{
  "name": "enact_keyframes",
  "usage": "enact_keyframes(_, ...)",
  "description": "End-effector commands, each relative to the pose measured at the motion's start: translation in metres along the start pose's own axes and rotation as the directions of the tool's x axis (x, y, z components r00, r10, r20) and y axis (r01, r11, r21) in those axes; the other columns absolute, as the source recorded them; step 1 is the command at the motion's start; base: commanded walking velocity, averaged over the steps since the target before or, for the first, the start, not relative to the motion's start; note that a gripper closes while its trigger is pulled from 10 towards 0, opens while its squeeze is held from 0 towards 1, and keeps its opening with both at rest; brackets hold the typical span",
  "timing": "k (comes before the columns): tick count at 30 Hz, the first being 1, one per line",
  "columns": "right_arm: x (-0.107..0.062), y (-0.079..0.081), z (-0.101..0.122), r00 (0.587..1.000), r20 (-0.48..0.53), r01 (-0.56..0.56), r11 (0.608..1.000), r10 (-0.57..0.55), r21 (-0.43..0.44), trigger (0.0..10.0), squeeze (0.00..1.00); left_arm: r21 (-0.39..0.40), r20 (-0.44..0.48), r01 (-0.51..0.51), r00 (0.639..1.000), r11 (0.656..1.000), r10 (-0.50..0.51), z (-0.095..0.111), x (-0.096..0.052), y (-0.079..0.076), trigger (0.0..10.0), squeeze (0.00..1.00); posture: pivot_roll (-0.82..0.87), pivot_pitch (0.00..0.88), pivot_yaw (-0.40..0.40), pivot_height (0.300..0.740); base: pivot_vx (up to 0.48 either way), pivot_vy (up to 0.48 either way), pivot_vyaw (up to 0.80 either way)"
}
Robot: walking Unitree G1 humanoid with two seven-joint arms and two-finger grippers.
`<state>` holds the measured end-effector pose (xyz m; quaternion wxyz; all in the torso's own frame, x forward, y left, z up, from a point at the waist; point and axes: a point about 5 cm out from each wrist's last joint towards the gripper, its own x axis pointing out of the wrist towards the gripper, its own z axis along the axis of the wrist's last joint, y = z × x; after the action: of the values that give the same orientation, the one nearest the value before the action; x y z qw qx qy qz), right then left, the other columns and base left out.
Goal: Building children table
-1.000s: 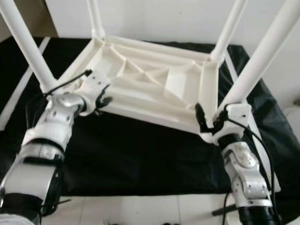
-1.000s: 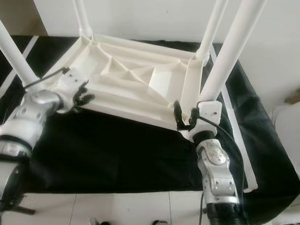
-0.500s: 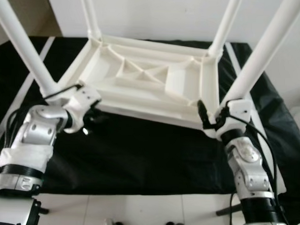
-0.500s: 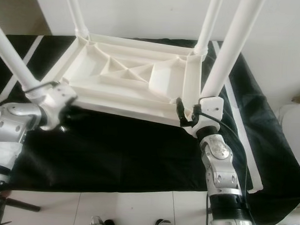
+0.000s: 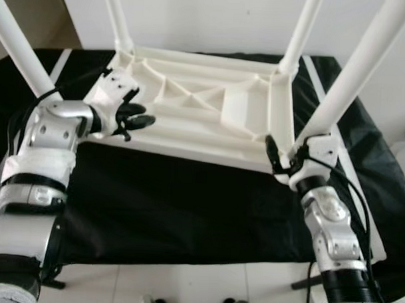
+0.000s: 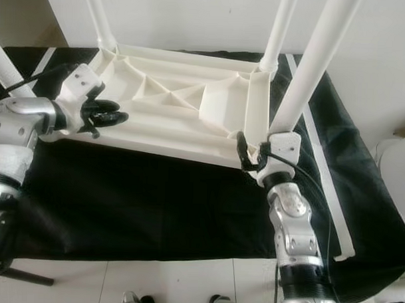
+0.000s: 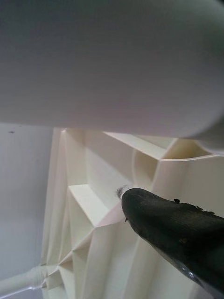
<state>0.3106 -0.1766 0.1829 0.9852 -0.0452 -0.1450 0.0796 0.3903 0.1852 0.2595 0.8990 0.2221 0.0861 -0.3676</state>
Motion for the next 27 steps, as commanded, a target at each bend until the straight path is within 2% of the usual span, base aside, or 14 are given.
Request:
enact_keyframes(1, -0.003, 0.003, -0.004, 1.000, -0.024, -0.009, 1.000, 0.010, 0.008, 10.0, 0.00, 0.004, -0.030, -0.331, 0.943, 0.944, 0.331, -0.008, 0.000, 0.016, 10.0, 0.00, -0.11, 0.191, 0.046, 0.740, 0.000, 0.000, 0.00)
enact_keyframes(5, -0.006, 0.000, -0.006, 1.000, -0.028, 0.004, 1.000, -0.004, 0.007, 10.0, 0.00, 0.018, -0.062, -0.347, 0.936, 0.938, 0.347, -0.022, 0.012, 0.011, 10.0, 0.00, -0.12, 0.198, 0.054, 0.740, 0.000, 0.000, 0.00)
enact_keyframes(7, -0.008, -0.002, -0.007, 0.999, -0.033, 0.017, 1.000, -0.017, 0.003, 10.0, 0.00, 0.033, -0.091, -0.379, 0.920, 0.925, 0.380, -0.038, 0.021, 0.005, 10.0, 0.00, -0.13, 0.198, 0.056, 0.740, 0.000, 0.000, 0.00)
enact_keyframes(9, -0.010, -0.003, -0.006, 0.999, -0.034, 0.027, 1.000, -0.027, -0.001, 10.0, 0.00, 0.069, -0.146, -0.381, 0.910, 0.922, 0.387, -0.052, 0.025, -0.001, 10.0, 0.00, -0.14, 0.200, 0.058, 0.740, 0.000, 0.000, 0.00)
enact_keyframes(11, -0.011, -0.006, -0.005, 0.999, -0.034, 0.037, 0.999, -0.037, -0.004, 10.0, 0.00, 0.147, -0.185, -0.350, 0.909, 0.925, 0.373, -0.063, 0.028, -0.008, 10.0, 0.00, -0.14, 0.202, 0.057, 0.740, 0.000, 0.000, 0.00)
enact_keyframes(13, -0.012, -0.007, -0.005, 0.999, -0.034, 0.040, 0.999, -0.040, -0.005, 10.0, 0.00, 0.175, -0.196, -0.341, 0.908, 0.924, 0.372, -0.065, 0.029, -0.009, 10.0, 0.00, -0.14, 0.202, 0.056, 0.740, 0.000, 0.000, 0.00)
enact_keyframes(14, -0.013, -0.010, -0.005, 0.998, -0.036, 0.047, 0.999, -0.047, -0.012, 10.0, 0.00, 0.148, -0.234, -0.277, 0.923, 0.949, 0.306, -0.073, 0.029, -0.015, 10.0, 0.00, -0.14, 0.204, 0.056, 0.740, 0.000, 0.000, 0.00)
enact_keyframes(16, -0.013, -0.011, -0.005, 0.998, -0.036, 0.048, 0.999, -0.049, -0.015, 10.0, 0.00, 0.142, -0.242, -0.258, 0.927, 0.956, 0.286, -0.075, 0.029, -0.016, 10.0, 0.00, -0.14, 0.204, 0.056, 0.740, 0.000, 0.000, 0.00)
enact_keyframes(19, -0.012, -0.017, -0.004, 0.998, -0.035, 0.057, 0.998, -0.058, -0.022, 10.0, 0.00, 0.105, -0.298, -0.097, 0.947, 0.990, 0.125, -0.085, 0.027, -0.025, 10.0, 0.00, -0.14, 0.206, 0.055, 0.740, 0.000, 0.000, 0.00)
enact_keyframes(23, -0.011, -0.020, -0.002, 0.997, -0.034, 0.063, 0.998, -0.064, -0.025, 10.0, 0.00, 0.069, -0.284, 0.015, 0.959, 0.998, 0.006, -0.088, 0.025, -0.030, 10.0, 0.00, -0.13, 0.213, 0.056, 0.740, 0.000, 0.000, 0.00)
enact_keyframes(24, -0.011, -0.020, -0.002, 0.997, -0.034, 0.063, 0.998, -0.064, -0.025, 10.0, 0.00, 0.069, -0.284, 0.015, 0.959, 0.998, 0.006, -0.088, 0.025, -0.030, 10.0, 0.00, -0.13, 0.213, 0.056, 0.740, 0.000, 0.000, 0.00)
enact_keyframes(25, -0.011, -0.021, -0.002, 0.997, -0.034, 0.062, 0.998, -0.063, -0.029, 10.0, 0.00, 0.058, -0.283, 0.077, 0.957, 0.995, -0.057, -0.089, 0.024, -0.033, 10.0, 0.00, -0.12, 0.216, 0.058, 0.740, 0.000, 0.000, 0.00)
enact_keyframes(26, -0.011, -0.021, -0.002, 0.997, -0.034, 0.062, 0.998, -0.063, -0.029, 10.0, 0.00, 0.058, -0.283, 0.077, 0.957, 0.995, -0.057, -0.089, 0.024, -0.033, 10.0, 0.00, -0.12, 0.216, 0.058, 0.740, 0.000, 0.000, 0.00)
enact_keyframes(27, -0.011, -0.021, -0.002, 0.998, -0.034, 0.060, 0.998, -0.061, -0.032, 10.0, 0.00, 0.053, -0.283, 0.119, 0.954, 0.991, -0.099, -0.089, 0.022, -0.034, 10.0, 0.00, -0.12, 0.216, 0.058, 0.740, 0.000, 0.000, 0.00)
